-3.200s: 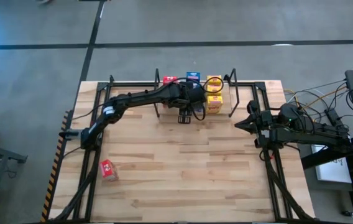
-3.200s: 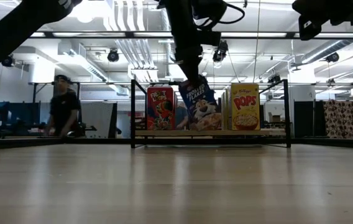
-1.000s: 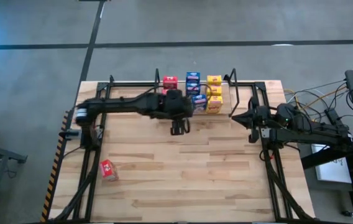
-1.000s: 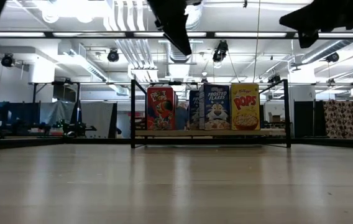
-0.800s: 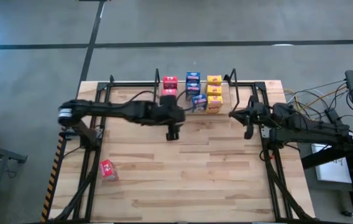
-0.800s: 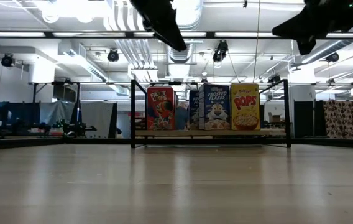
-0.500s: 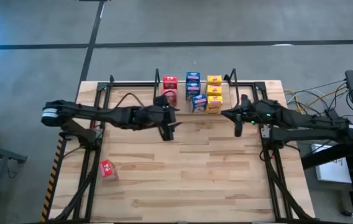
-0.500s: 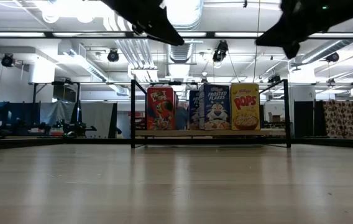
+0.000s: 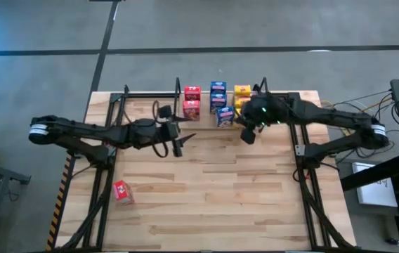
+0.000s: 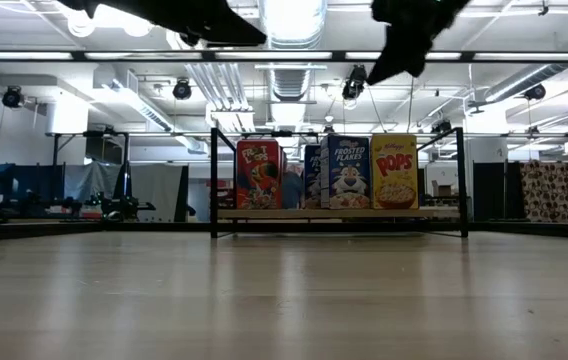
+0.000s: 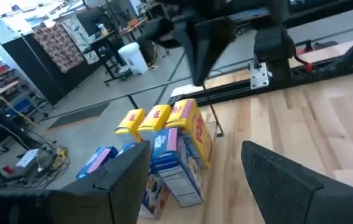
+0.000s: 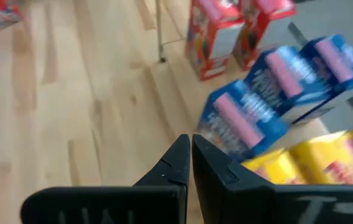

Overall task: Stack cereal on shelf
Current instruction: Put the blue cereal box on the shelf aligned with the other blue cereal boxes

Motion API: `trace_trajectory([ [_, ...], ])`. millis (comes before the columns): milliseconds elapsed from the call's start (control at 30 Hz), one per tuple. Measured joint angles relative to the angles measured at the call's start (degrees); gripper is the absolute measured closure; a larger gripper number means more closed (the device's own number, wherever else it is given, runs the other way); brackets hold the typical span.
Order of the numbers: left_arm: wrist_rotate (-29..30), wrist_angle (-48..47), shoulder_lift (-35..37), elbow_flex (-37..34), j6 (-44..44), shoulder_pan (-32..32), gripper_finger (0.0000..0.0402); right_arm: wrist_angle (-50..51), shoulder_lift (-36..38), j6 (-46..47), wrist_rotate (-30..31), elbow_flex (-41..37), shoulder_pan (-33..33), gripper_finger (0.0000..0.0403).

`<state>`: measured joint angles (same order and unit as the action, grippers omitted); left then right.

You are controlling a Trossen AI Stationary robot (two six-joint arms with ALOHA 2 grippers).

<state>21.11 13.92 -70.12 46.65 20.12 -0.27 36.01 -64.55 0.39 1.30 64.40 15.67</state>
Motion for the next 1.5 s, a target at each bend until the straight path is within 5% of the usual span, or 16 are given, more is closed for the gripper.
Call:
trace_trajectory([
  [333,0.0,-0.2,8.0,-5.5,-0.3,-0.1,0.0166,20.6,-20.9,-9.4,-5.2,24.8,7.7,0.0394],
  [600,0.0,-0.5,10.4,-6.7,-1.1,-0.1,0.0166,27.2,-31.1,-16.6,-6.3,36.0,11.8,0.039],
  [767,0.0,-1.5,10.3,-6.6,-1.1,-0.1,0.0166,31.4,-33.9,-20.3,-6.3,39.1,11.9,0.0346],
  [1133,0.0,-1.6,10.3,-6.6,-1.1,-0.1,0.0166,32.0,-34.2,-25.6,-6.3,38.9,11.5,0.0175],
  [1500,0.0,-1.6,10.2,-6.6,-1.1,-0.1,0.0166,30.3,-34.3,-26.5,-6.3,36.2,11.5,0.013],
])
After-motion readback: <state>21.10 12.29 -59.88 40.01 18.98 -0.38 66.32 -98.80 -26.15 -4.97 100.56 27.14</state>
